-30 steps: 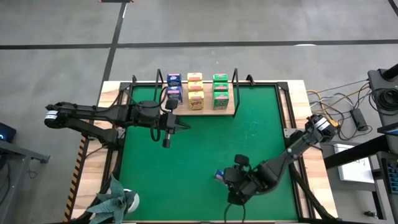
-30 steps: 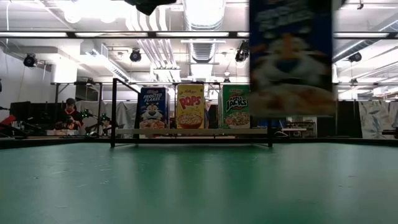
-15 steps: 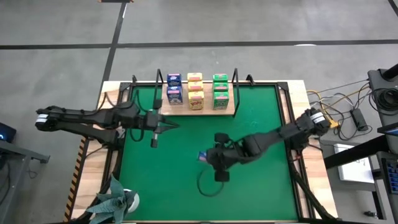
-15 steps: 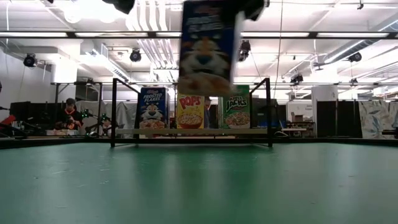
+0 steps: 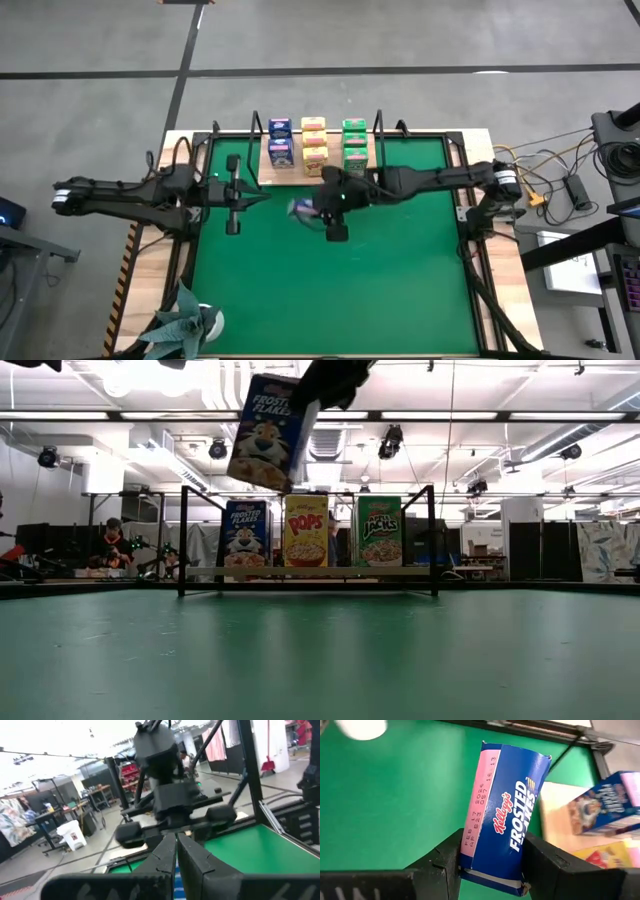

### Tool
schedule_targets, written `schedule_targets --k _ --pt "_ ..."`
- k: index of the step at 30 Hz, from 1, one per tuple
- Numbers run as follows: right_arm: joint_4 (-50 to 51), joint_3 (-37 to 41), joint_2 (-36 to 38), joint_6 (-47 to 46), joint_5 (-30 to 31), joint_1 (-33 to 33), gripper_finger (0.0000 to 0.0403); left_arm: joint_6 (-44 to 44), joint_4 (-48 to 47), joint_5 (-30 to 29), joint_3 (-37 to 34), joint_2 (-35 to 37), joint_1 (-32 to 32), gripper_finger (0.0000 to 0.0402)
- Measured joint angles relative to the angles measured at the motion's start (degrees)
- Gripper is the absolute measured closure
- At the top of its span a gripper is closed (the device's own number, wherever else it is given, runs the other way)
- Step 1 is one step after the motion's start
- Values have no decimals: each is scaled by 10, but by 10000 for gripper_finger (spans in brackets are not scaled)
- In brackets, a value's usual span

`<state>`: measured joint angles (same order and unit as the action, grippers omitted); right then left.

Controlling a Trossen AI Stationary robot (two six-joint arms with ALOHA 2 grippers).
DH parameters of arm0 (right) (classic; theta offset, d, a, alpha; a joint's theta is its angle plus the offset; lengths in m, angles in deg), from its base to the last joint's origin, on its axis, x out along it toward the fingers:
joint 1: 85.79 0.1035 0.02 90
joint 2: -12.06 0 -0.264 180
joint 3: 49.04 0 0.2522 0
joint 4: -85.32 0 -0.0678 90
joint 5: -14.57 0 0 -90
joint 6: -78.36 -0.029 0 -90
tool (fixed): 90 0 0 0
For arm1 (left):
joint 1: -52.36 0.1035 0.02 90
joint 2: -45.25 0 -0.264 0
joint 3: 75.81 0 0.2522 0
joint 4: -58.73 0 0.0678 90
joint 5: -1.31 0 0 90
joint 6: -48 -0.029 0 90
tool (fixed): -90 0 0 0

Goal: Stack cereal on shelf
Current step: Put the blue cereal box on the shelf aligned with the other blue cereal boxes

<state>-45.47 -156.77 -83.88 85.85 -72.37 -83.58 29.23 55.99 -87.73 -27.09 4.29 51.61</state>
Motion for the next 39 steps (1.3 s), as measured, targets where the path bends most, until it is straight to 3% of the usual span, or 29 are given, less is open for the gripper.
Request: schedule_targets --k 9,14,24,39 --pt "7 -78 -54 95 -7 -60 247 -29 9 -19 0 29 0 402" --pt "44 -161 -112 144 -8 -88 249 -47 12 -56 0 45 0 402" --pt "102 -316 -245 210 -52 -141 248 -57 -13 -65 0 55 1 402" --pt "123 -358 -311 253 -81 -181 241 -63 -19 -66 0 57 1 402"
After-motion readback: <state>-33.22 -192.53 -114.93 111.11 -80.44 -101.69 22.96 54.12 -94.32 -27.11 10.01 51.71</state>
